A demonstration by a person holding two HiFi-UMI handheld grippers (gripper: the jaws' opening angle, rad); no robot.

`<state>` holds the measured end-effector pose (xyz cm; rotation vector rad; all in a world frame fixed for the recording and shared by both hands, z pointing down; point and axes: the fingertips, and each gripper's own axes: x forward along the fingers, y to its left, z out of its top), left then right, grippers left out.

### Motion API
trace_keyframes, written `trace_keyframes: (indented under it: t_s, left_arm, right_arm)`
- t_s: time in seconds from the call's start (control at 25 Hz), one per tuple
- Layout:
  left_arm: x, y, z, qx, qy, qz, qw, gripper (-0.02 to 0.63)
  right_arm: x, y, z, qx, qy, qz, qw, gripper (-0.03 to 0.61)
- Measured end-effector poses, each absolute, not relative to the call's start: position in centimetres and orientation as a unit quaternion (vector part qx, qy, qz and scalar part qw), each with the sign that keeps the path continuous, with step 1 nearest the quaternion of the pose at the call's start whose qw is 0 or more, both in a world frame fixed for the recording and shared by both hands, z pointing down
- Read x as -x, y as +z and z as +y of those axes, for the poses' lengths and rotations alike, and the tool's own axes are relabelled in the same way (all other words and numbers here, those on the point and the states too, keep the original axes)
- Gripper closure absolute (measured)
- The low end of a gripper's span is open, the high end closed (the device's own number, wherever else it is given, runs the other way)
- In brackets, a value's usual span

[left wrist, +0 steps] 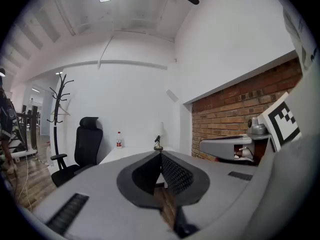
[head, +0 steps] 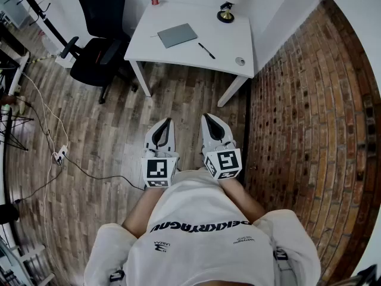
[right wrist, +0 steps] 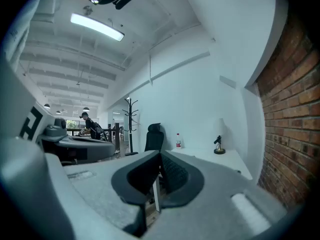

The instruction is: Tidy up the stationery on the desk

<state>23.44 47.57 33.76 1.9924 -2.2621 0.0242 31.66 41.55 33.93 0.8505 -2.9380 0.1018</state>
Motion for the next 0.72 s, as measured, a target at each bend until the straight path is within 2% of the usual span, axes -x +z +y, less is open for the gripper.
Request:
trace_keyframes:
  t_s: [0.72]
  left_arm:
    - [-20.9, 35.3, 46.9, -0.676, -0.024, -0.731, 0.085, 0.615]
  right_arm:
    - [-28.8, 34.1, 41.3, -0.287, 0.028, -0.957, 0.029, 0.577]
